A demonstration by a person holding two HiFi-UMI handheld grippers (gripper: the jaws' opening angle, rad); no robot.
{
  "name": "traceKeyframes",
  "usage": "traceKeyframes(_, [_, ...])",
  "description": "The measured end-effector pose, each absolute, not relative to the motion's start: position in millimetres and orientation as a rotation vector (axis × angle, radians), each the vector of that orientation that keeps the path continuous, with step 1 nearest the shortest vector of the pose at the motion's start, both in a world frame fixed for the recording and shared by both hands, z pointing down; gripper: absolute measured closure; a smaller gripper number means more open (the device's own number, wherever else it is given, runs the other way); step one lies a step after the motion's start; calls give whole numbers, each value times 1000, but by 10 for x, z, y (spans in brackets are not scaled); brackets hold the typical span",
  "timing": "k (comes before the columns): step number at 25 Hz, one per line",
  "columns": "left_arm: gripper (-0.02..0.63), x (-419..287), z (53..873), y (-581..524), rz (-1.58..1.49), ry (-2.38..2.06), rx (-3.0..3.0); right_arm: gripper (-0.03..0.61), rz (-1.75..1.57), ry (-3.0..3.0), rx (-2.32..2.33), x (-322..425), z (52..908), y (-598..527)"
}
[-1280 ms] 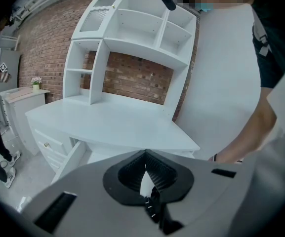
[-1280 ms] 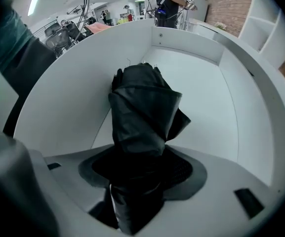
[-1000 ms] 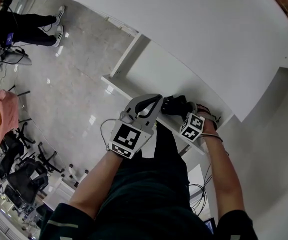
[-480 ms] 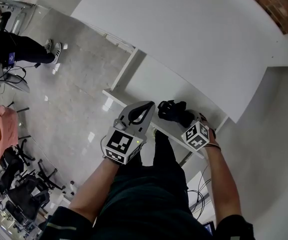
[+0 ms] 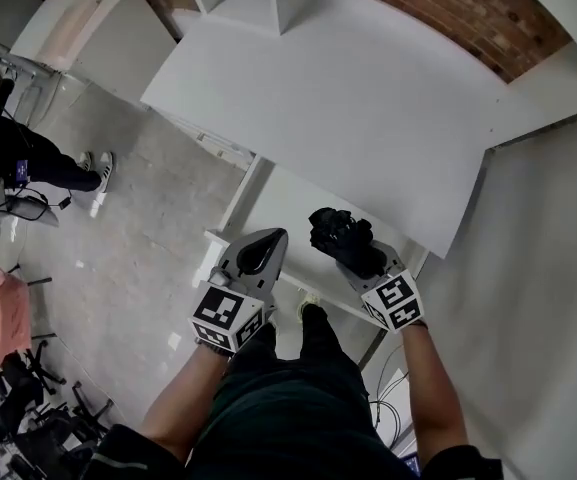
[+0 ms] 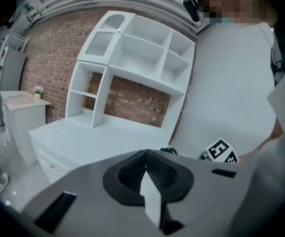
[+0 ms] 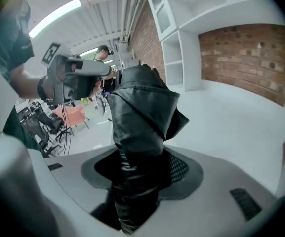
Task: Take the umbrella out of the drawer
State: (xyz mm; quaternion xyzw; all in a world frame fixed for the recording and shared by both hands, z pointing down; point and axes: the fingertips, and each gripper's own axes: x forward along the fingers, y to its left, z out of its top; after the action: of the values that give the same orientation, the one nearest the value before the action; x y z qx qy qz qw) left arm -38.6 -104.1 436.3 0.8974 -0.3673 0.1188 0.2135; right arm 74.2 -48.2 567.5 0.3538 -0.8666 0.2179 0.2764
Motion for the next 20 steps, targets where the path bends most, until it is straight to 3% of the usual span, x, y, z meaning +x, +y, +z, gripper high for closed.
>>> traceKeyframes(20, [607, -528, 3153, -1259, 141, -983, 2557, 367, 313, -2535, 1416, 670, 3503, -825])
